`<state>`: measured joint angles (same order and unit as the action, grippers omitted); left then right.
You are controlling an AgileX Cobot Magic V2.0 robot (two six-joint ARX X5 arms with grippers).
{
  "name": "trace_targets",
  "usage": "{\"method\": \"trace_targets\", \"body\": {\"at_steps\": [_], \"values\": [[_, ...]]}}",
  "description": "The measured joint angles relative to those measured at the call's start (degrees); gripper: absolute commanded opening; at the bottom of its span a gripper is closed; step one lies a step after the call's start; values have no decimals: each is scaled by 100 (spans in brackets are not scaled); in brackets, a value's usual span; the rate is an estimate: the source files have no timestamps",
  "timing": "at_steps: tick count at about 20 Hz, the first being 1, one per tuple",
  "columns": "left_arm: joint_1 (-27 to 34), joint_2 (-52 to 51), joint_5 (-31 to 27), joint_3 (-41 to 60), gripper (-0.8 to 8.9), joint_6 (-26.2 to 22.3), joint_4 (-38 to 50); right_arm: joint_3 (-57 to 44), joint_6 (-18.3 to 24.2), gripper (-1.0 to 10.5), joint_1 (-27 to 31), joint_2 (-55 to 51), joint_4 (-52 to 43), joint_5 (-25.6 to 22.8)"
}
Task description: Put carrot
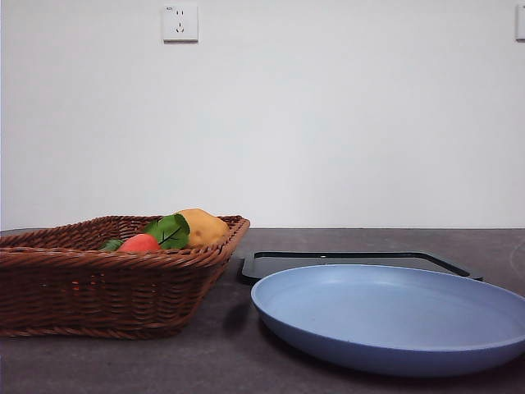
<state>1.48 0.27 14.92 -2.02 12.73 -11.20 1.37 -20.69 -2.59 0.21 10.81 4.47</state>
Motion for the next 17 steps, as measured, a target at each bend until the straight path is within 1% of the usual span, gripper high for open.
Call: {"method": "trace_targets", "body": {"at_steps": [3,6,8,10,14,17], "values": [[0,0,354,2,7,411,61,0,-466,4,0,0,0,22],[0,0,415,2,7,610,70,0,-660,3,0,0,-13,317],[0,20,420,2,7,791,125,7,-708,3,0,9,-7,474],[0,79,424,-7,7,966,116,96,-741,3,0,105,249,577],[0,450,435,-264,7,1110,-195,407,-761,3,0,463,741,605],[0,861,479,-586,7,1143,-116,802,-758,3,0,813,894,721]]}}
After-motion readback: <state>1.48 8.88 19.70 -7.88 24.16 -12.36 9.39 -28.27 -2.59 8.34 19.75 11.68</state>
